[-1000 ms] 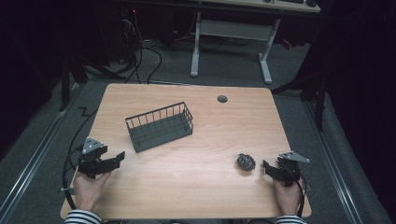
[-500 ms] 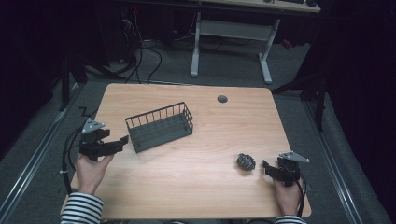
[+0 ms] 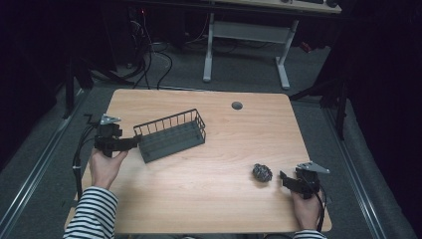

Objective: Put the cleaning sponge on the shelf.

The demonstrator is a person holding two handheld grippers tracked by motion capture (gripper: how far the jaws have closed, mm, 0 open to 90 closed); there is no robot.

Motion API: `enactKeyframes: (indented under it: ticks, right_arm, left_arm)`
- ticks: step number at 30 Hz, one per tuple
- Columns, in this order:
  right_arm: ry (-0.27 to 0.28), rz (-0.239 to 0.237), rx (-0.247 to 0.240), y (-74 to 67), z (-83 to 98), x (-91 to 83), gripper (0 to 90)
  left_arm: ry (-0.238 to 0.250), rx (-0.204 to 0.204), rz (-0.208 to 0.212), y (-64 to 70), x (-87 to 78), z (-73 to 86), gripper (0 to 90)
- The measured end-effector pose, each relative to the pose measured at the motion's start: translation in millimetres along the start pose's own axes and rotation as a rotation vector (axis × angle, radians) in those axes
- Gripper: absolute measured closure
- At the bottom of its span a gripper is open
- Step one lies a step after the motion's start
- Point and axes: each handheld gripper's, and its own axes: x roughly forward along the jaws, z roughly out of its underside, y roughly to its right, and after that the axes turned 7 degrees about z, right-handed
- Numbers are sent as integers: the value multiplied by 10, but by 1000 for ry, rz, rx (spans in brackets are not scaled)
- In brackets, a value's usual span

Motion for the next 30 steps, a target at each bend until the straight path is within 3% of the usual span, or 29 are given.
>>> enactKeyframes:
  ticks: [12, 30]
  right_arm:
    - [0, -1, 0, -1, 0, 0, 329]
    - [0, -1, -1, -1, 0, 0, 329]
  left_arm:
    - [-39, 4, -27, -29, 234, 5, 335]
    - [-59, 24, -20, 6, 341, 37, 558]
